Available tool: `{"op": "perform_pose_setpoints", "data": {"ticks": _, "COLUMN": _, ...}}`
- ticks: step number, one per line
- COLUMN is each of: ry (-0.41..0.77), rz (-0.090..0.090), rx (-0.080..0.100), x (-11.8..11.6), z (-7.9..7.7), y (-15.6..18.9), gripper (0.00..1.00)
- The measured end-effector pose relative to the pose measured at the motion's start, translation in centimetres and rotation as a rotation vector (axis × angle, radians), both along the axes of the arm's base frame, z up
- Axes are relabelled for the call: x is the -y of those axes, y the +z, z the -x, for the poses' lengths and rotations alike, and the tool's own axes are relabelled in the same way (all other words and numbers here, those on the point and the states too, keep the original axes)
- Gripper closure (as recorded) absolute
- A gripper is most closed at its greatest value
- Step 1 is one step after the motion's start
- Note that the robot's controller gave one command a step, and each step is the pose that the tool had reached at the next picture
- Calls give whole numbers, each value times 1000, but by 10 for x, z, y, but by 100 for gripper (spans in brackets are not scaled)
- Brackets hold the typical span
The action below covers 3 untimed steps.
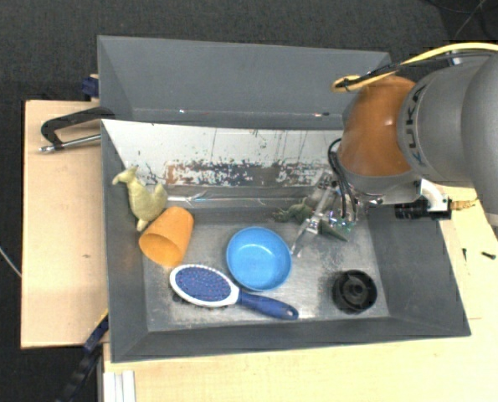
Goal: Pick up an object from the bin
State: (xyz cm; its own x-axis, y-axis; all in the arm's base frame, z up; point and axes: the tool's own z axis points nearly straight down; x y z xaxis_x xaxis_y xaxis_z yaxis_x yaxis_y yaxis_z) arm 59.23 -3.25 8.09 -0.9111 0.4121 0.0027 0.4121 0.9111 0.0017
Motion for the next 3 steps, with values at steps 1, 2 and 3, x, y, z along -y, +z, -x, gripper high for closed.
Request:
{"op": "perform_pose_setpoints", "data": {"ticks": 1, "ry": 1, "rz": 2, "rx": 3, "x": 1, "z": -1, "y": 2, "gripper": 100}}
{"op": "perform_pose_setpoints", "data": {"ticks": 2, "ry": 16, "rz": 2, "rx": 16, "x": -7, "z": -7, "y": 103, "gripper": 100}}
{"op": "perform_pose_setpoints", "data": {"ticks": 3, "ry": 12, "rz": 3, "rx": 17, "x": 5, "z": 1, "y": 235, "gripper": 100}}
